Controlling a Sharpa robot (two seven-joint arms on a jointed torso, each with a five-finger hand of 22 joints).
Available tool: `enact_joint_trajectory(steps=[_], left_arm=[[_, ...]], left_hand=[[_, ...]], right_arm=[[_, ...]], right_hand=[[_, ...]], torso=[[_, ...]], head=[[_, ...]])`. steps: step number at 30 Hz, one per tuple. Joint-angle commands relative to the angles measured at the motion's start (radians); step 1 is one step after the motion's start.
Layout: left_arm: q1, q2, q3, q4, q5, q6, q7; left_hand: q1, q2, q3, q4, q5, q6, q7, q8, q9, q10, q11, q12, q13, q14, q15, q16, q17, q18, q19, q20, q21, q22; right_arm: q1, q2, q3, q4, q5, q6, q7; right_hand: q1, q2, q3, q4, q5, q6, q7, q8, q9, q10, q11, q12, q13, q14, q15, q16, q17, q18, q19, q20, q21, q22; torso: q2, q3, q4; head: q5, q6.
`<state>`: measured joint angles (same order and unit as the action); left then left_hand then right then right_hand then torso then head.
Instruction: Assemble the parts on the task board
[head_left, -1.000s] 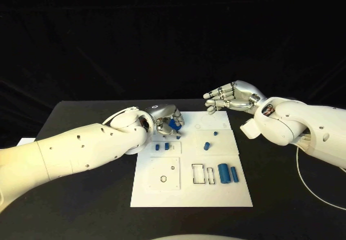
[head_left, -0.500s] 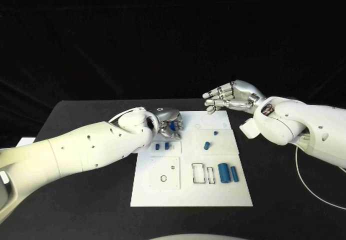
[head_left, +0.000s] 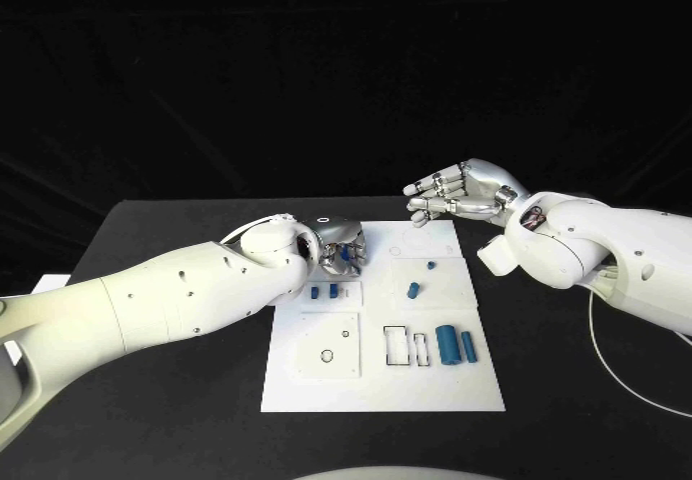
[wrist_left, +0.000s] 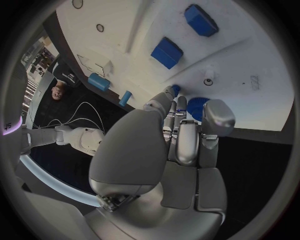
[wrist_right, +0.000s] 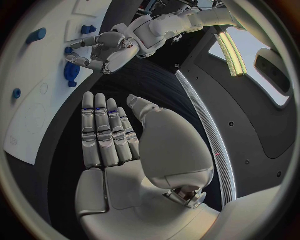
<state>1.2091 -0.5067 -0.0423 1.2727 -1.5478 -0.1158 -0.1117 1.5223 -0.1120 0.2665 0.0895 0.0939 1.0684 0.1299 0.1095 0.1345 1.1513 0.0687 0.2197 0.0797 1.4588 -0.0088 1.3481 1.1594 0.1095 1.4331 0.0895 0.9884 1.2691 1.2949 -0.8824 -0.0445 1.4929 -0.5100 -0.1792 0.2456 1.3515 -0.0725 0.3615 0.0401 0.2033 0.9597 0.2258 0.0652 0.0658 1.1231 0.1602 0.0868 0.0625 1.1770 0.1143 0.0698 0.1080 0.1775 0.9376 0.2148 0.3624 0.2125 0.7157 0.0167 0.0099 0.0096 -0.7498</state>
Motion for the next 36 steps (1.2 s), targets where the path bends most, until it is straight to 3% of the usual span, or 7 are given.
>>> enact_joint_trajectory(steps=[1,24,29,36], left_arm=[[-0.001,0.005,0.0,-0.003,-0.013,0.034,0.0],[-0.011,0.021,0.0,-0.014,-0.023,0.091,-0.035],[-0.011,0.02,0.0,-0.011,-0.024,0.066,-0.033],[-0.013,0.003,0.008,0.01,-0.001,0.015,-0.023]], left_hand=[[0.002,-0.01,0.007,0.0,-0.004,0.01,-0.001,-0.007,-0.001,0.006,-0.001,-0.006,-0.002,0.002,-0.003,0.005,-0.001,-0.007,0.009,-0.001,0.007,0.005],[0.0,-0.013,0.082,-0.019,-0.009,0.041,0.001,-0.013,-0.009,0.048,-0.003,-0.037,-0.006,0.005,-0.005,0.02,0.003,-0.016,0.015,-0.003,0.071,0.054],[0.009,0.0,0.132,-0.046,-0.014,0.074,0.002,-0.005,-0.007,0.086,-0.008,-0.039,0.003,0.012,-0.011,0.031,0.012,-0.024,0.025,-0.008,0.124,0.087],[-0.001,-0.002,0.158,-0.059,-0.014,0.079,0.007,-0.011,-0.01,0.092,-0.007,-0.051,0.006,0.016,-0.009,0.037,0.019,-0.027,0.027,-0.008,0.141,0.099]], right_arm=[[-0.001,0.002,0.0,0.001,-0.002,0.016,0.012],[-0.001,0.001,0.0,0.002,-0.002,0.016,0.013],[-0.001,0.001,0.0,0.002,-0.002,0.016,0.013],[-0.001,0.001,0.0,0.002,-0.002,0.017,0.014]], right_hand=[[-0.006,0.002,0.001,-0.007,0.006,-0.005,-0.001,-0.001,-0.001,-0.006,-0.002,0.0,-0.001,-0.003,-0.004,-0.004,-0.001,0.004,0.007,-0.003,-0.007,-0.001],[-0.006,0.003,0.002,-0.008,0.007,-0.005,0.0,-0.001,-0.001,-0.006,-0.002,0.001,-0.001,-0.003,-0.004,-0.004,-0.002,0.004,0.008,-0.003,-0.008,-0.002],[-0.008,0.004,0.002,-0.007,0.007,-0.005,0.0,-0.001,-0.001,-0.006,-0.002,0.001,-0.001,-0.003,-0.004,-0.004,-0.002,0.003,0.008,-0.003,-0.009,-0.003],[-0.008,0.004,0.002,-0.007,0.007,-0.005,0.0,-0.001,-0.001,-0.006,-0.002,0.001,-0.001,-0.003,-0.004,-0.004,-0.002,0.003,0.008,-0.003,-0.009,-0.003]], torso=[[0.0,0.0002,0.0003],[-0.001,0.0006,0.0006],[-0.001,0.0005,0.0005],[-0.001,0.0,0.0005]], head=[[0.0,-0.001],[-0.002,-0.006],[-0.002,-0.006],[-0.004,-0.004]])
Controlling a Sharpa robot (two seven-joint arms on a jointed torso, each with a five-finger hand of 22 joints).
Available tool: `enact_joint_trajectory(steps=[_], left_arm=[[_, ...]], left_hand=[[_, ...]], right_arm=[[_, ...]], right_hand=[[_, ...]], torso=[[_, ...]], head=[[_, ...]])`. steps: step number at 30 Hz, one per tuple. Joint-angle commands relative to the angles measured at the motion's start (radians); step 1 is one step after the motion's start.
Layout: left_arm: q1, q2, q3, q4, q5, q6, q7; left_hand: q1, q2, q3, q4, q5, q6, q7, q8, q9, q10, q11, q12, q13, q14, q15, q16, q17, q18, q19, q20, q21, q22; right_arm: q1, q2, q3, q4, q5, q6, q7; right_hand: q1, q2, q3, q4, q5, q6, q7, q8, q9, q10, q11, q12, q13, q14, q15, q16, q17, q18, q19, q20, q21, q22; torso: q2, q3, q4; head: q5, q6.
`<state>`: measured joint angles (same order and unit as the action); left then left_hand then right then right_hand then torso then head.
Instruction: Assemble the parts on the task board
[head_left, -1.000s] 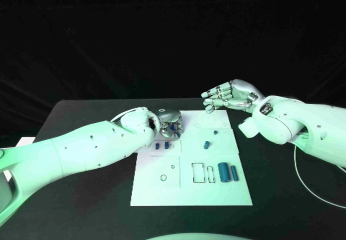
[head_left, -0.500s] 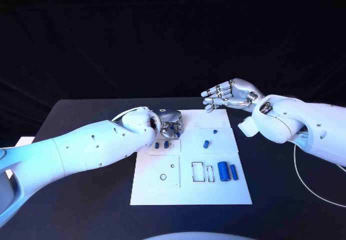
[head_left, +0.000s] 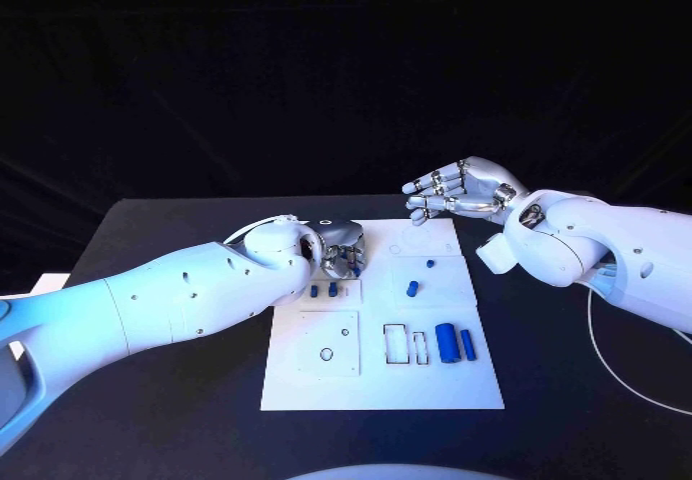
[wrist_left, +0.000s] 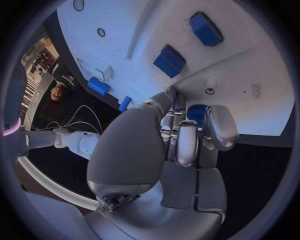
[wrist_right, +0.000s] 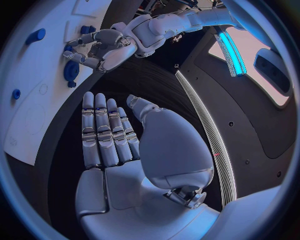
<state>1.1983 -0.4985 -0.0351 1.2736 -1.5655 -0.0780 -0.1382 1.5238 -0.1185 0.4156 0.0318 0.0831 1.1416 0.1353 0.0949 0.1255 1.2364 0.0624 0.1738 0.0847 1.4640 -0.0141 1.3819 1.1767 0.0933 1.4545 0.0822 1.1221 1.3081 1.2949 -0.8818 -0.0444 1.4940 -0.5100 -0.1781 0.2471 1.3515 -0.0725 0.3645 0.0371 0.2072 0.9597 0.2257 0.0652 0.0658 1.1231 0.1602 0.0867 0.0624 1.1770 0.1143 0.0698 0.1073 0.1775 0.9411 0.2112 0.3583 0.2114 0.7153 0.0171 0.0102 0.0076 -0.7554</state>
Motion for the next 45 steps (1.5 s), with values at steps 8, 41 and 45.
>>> enact_joint_trajectory(steps=[8,41,45], left_arm=[[-0.002,-0.032,0.018,0.041,0.051,-0.065,0.009],[0.004,-0.162,0.059,0.078,0.157,0.076,-0.017],[0.004,-0.159,0.058,0.074,0.157,0.075,-0.015]], left_hand=[[-0.013,0.001,0.026,-0.009,-0.004,0.008,0.005,0.0,-0.003,0.009,0.002,-0.016,0.003,0.013,-0.002,0.006,0.002,-0.012,0.007,0.0,0.016,0.067],[-0.043,-0.017,0.051,-0.021,0.001,0.012,0.006,-0.011,-0.008,0.016,0.004,-0.04,0.005,0.008,0.0,-0.003,-0.022,-0.012,0.006,0.004,0.021,0.076],[-0.044,-0.017,0.051,-0.022,0.001,0.012,0.005,-0.011,-0.008,0.016,0.004,-0.04,0.005,0.007,0.0,-0.003,-0.024,-0.012,0.006,0.004,0.021,0.076]], right_arm=[[-0.001,0.0,0.0,0.001,-0.002,0.016,0.013],[-0.001,0.004,0.0,-0.004,-0.002,0.018,0.015],[-0.001,0.004,0.0,-0.004,-0.002,0.018,0.015]], right_hand=[[-0.008,0.004,-0.001,-0.004,0.003,-0.005,0.0,-0.001,-0.001,-0.006,-0.002,0.001,-0.001,-0.003,-0.004,-0.004,-0.001,0.003,0.005,0.001,-0.005,-0.002],[-0.01,0.006,0.0,-0.003,0.005,-0.005,0.0,-0.001,-0.001,-0.007,-0.002,0.001,-0.001,-0.003,-0.004,-0.003,-0.002,0.003,0.006,0.001,-0.007,-0.003],[-0.01,0.006,0.0,-0.003,0.005,-0.005,0.0,-0.001,-0.001,-0.007,-0.002,0.001,-0.001,-0.003,-0.004,-0.003,-0.002,0.003,0.006,0.001,-0.007,-0.003]], torso=[[-0.001,0.0004,0.0018],[0.0,0.0004,0.0011],[0.001,0.0003,0.0]], head=[[-0.002,0.004],[0.02,0.013],[0.023,0.012]])
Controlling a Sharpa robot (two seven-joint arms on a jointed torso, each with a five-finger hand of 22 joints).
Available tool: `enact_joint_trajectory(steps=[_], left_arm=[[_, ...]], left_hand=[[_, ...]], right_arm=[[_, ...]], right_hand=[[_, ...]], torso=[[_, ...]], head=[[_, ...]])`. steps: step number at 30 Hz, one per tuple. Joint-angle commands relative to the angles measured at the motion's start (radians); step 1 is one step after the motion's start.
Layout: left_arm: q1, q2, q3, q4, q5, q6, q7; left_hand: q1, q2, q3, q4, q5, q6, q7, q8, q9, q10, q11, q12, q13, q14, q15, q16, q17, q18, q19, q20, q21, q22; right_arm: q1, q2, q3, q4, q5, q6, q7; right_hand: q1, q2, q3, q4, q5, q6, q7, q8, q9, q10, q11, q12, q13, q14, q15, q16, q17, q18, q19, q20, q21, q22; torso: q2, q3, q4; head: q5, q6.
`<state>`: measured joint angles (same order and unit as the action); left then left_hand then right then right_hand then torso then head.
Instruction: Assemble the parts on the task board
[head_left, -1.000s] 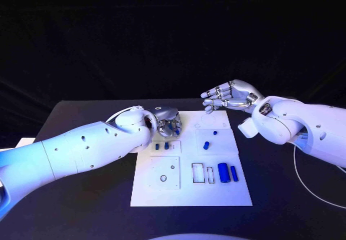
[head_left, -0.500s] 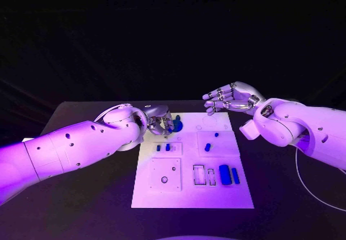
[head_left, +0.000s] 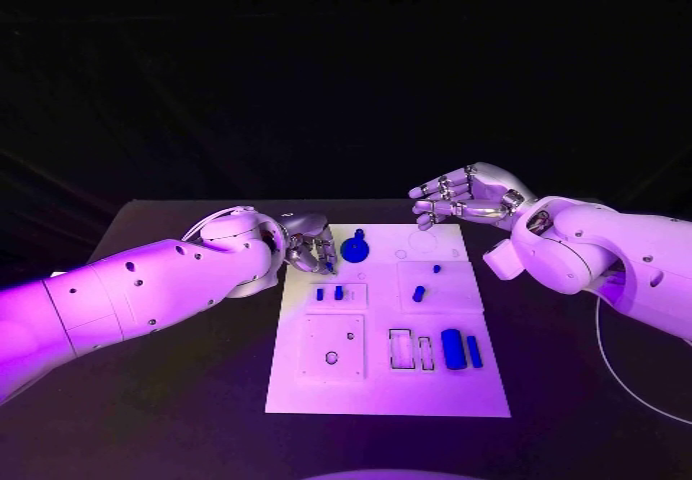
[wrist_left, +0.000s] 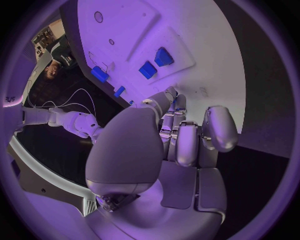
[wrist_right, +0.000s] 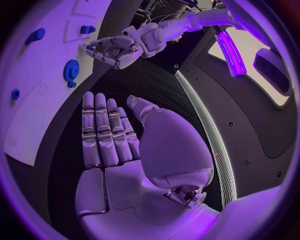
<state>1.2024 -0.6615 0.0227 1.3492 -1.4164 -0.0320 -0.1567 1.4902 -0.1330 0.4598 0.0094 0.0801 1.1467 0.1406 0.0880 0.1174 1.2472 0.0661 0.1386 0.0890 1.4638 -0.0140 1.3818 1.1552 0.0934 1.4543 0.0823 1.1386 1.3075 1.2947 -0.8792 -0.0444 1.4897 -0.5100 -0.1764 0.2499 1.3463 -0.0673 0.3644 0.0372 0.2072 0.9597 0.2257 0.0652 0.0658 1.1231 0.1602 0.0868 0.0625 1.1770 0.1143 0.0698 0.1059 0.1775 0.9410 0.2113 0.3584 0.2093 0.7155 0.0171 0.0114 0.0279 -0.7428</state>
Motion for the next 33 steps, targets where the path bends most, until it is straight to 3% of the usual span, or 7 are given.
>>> enact_joint_trajectory(steps=[1,22,33], left_arm=[[-0.001,0.006,0.0,-0.003,0.008,0.028,0.004],[-0.002,0.031,-0.005,-0.017,0.001,0.03,-0.012],[-0.002,0.036,-0.01,-0.023,-0.009,0.063,-0.036]], left_hand=[[-0.01,-0.003,0.008,0.0,0.004,0.008,0.0,-0.004,0.0,0.006,0.0,-0.005,0.001,0.007,0.0,-0.004,-0.004,-0.012,0.006,0.004,0.005,0.077],[-0.012,-0.003,0.011,-0.002,0.004,0.01,-0.001,-0.004,0.0,0.01,-0.001,-0.006,0.002,0.006,-0.001,-0.006,-0.01,-0.012,0.005,0.003,0.004,0.077],[-0.018,-0.004,0.014,-0.003,-0.001,0.014,-0.002,-0.004,0.0,0.015,-0.002,-0.008,0.004,0.004,-0.001,-0.008,-0.014,-0.012,0.004,0.003,0.004,0.078]], right_arm=[[-0.001,0.002,0.0,0.0,-0.002,0.016,0.012],[-0.001,0.002,0.0,0.0,-0.002,0.017,0.011],[-0.001,0.001,0.0,0.001,-0.002,0.018,0.011]], right_hand=[[-0.005,0.001,0.0,-0.003,0.005,-0.005,0.0,-0.001,-0.001,-0.007,-0.002,0.001,-0.001,-0.003,-0.004,-0.004,-0.001,0.003,0.006,0.001,-0.007,-0.001],[-0.005,0.001,0.0,-0.003,0.005,-0.005,0.0,-0.001,-0.001,-0.007,-0.002,0.001,-0.001,-0.003,-0.004,-0.004,-0.001,0.003,0.006,0.001,-0.007,-0.001],[-0.005,0.001,0.0,-0.003,0.005,-0.005,0.0,-0.001,-0.001,-0.007,-0.002,0.001,-0.001,-0.003,-0.004,-0.004,-0.001,0.003,0.006,0.001,-0.007,-0.001]], torso=[[0.001,0.0002,-0.0021],[0.0,0.002,-0.0026],[0.0,0.0006,-0.0014]], head=[[0.003,0.0],[0.002,-0.006],[0.001,-0.011]])
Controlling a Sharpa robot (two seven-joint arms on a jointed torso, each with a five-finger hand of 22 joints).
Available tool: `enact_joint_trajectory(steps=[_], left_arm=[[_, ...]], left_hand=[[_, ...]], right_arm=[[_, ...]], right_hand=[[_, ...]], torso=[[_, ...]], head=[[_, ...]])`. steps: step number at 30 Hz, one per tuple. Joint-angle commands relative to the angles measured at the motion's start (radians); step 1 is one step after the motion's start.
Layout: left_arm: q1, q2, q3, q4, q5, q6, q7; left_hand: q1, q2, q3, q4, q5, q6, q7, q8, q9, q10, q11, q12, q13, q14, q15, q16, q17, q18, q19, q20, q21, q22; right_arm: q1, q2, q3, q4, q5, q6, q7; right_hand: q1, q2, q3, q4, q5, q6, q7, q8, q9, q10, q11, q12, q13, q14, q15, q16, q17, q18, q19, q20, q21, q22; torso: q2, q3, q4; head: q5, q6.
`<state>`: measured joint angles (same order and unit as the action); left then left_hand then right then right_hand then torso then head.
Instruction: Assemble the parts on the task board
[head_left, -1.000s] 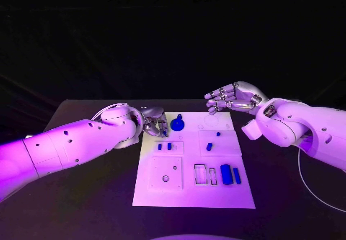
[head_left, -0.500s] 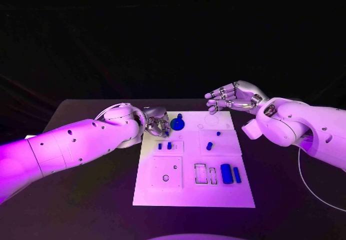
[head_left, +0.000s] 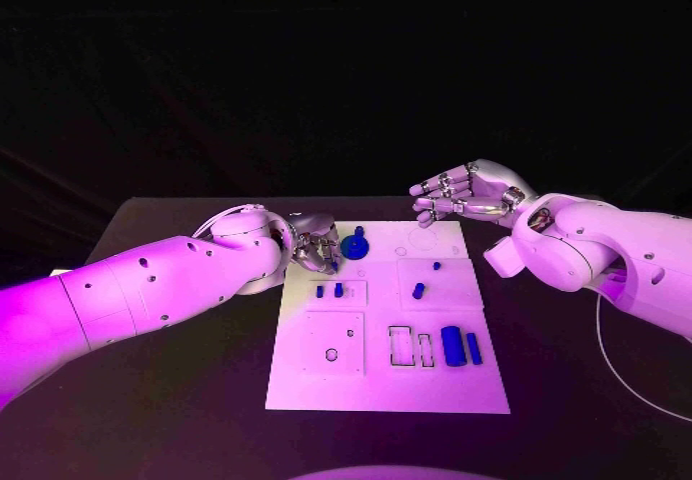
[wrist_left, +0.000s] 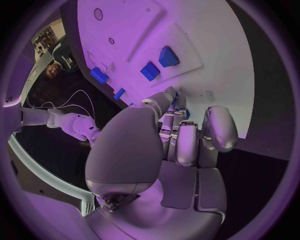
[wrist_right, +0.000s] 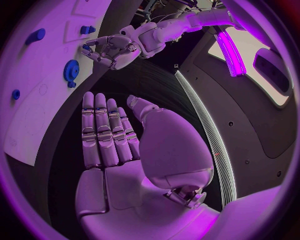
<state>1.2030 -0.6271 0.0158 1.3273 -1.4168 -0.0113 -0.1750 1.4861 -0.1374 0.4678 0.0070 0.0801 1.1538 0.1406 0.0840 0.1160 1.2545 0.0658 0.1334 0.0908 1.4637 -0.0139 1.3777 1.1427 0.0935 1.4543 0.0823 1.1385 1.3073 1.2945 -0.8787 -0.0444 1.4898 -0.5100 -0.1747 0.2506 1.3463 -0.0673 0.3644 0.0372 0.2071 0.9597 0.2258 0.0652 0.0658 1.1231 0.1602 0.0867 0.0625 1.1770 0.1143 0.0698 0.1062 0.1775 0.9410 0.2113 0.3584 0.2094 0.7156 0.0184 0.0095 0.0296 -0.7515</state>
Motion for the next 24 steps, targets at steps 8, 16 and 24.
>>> enact_joint_trajectory(steps=[8,16,24], left_arm=[[-0.003,0.0,-0.006,0.003,-0.014,0.037,-0.003],[-0.003,-0.002,-0.006,0.014,-0.015,0.019,0.01],[-0.003,-0.004,-0.006,0.014,-0.014,0.003,0.011]], left_hand=[[-0.019,0.0,0.01,-0.007,-0.003,0.019,-0.008,0.004,0.002,0.02,-0.007,-0.003,0.006,0.004,-0.005,-0.005,-0.007,-0.012,0.005,0.001,0.009,0.083],[-0.02,0.0,0.011,-0.007,-0.003,0.02,-0.008,0.004,0.003,0.022,-0.008,-0.003,0.007,0.004,-0.006,-0.005,-0.007,-0.012,0.005,0.001,0.01,0.083],[-0.028,-0.005,0.012,-0.009,-0.001,0.014,-0.006,-0.001,0.0,0.017,-0.006,-0.011,0.007,0.005,-0.005,-0.002,-0.002,-0.012,0.004,0.0,0.007,0.084]], right_arm=[[-0.001,0.0,0.0,0.001,-0.002,0.016,0.01],[-0.001,0.0,0.0,-0.001,-0.002,0.016,0.009],[-0.001,0.0,0.0,-0.001,-0.002,0.016,0.009]], right_hand=[[-0.005,0.001,0.0,-0.003,0.005,-0.005,0.0,-0.001,-0.001,-0.007,-0.002,0.001,-0.001,-0.003,-0.004,-0.004,-0.001,0.003,0.006,0.001,-0.007,-0.001],[-0.005,0.001,0.0,-0.003,0.005,-0.005,0.0,-0.001,-0.001,-0.007,-0.002,0.001,-0.001,-0.003,-0.004,-0.004,-0.001,0.003,0.006,0.001,-0.007,-0.001],[-0.005,0.001,0.0,-0.003,0.005,-0.005,0.0,-0.001,-0.001,-0.007,-0.002,0.001,-0.001,-0.003,-0.004,-0.004,-0.001,0.003,0.006,0.001,-0.007,-0.001]], torso=[[0.0,-0.0014,0.0012],[0.0,-0.0008,0.0011],[0.0,-0.0006,0.0012]], head=[[0.0,-0.005],[-0.002,-0.008],[0.0,-0.005]])
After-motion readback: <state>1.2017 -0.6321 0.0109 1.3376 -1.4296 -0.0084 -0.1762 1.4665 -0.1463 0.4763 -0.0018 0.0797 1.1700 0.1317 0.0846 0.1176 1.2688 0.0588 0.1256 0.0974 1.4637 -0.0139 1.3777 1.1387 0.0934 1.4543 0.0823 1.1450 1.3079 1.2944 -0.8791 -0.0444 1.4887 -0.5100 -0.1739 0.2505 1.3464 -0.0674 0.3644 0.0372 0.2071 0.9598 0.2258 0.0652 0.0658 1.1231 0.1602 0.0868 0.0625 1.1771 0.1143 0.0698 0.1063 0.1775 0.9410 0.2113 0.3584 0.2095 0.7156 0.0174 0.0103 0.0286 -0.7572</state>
